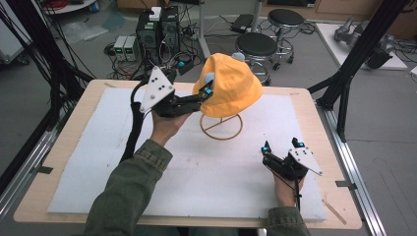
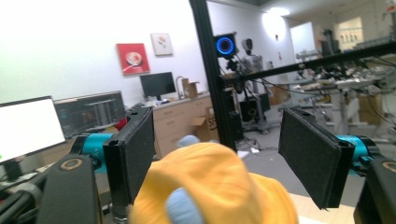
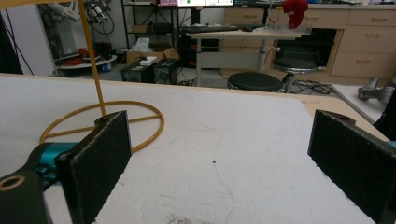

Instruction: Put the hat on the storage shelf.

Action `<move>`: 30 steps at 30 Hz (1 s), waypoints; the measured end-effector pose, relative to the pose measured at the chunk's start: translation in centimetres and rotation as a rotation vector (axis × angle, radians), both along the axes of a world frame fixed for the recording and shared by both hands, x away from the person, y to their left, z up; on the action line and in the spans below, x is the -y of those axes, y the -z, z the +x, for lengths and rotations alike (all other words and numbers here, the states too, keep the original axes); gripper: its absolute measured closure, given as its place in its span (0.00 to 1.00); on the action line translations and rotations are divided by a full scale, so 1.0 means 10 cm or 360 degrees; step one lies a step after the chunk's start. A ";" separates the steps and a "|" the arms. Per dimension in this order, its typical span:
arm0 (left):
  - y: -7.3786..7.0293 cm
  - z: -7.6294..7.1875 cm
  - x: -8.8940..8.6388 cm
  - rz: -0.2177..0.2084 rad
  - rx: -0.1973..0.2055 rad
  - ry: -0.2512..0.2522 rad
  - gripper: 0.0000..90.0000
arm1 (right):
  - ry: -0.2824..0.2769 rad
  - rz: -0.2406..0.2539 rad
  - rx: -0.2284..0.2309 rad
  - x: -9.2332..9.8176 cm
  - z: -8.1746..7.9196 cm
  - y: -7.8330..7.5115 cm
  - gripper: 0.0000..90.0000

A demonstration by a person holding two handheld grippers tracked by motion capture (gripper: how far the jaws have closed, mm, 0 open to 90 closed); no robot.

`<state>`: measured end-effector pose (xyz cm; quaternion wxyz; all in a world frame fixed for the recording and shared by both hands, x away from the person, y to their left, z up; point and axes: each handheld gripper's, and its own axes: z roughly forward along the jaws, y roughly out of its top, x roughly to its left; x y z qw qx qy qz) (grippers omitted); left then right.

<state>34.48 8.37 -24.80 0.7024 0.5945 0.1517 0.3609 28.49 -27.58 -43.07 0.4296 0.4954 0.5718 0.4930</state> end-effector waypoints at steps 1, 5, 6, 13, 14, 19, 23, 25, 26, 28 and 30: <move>0.00 -0.01 -0.05 -0.0014 0.0002 -0.0010 0.30 | 0.0002 -0.0001 -0.0001 0.00 0.00 0.00 0.06; 0.02 -0.04 -0.25 -0.0076 0.0021 -0.0046 0.30 | 0.0008 0.0003 0.0000 0.00 0.00 0.00 0.06; 0.02 -0.05 -0.30 -0.0093 0.0024 -0.0062 0.30 | 0.0010 0.0003 -0.0001 0.00 0.00 0.00 0.06; 0.03 -0.09 -0.57 -0.0123 0.0016 -0.0165 0.29 | 0.0011 0.0011 -0.0007 -0.01 0.00 0.01 0.06; 0.04 -0.10 -0.60 -0.0132 0.0017 -0.0182 0.29 | 0.0011 0.0014 -0.0010 -0.01 0.00 0.01 0.06; 0.06 -0.12 -0.85 -0.0169 0.0023 -0.0263 0.29 | 0.0008 0.0016 -0.0009 -0.01 0.00 0.01 0.06; 0.08 -0.13 -1.06 -0.0198 0.0004 -0.0338 0.29 | 0.0013 0.0009 -0.0004 0.00 0.01 0.01 0.06; 0.11 -0.14 -1.15 -0.0211 -0.0005 -0.0366 0.29 | 0.0015 0.0025 -0.0014 -0.01 0.01 0.01 0.06; 0.13 -0.15 -1.19 -0.0209 -0.0006 -0.0383 0.28 | 0.0017 0.0025 -0.0015 -0.01 0.01 0.01 0.06; 0.18 -0.17 -1.27 -0.0197 -0.0012 -0.0427 0.27 | 0.0015 0.0025 -0.0018 -0.01 0.00 0.01 0.06; 0.22 -0.18 -1.35 -0.0201 -0.0025 -0.0461 0.26 | 0.0019 0.0028 -0.0011 0.00 0.00 0.01 0.06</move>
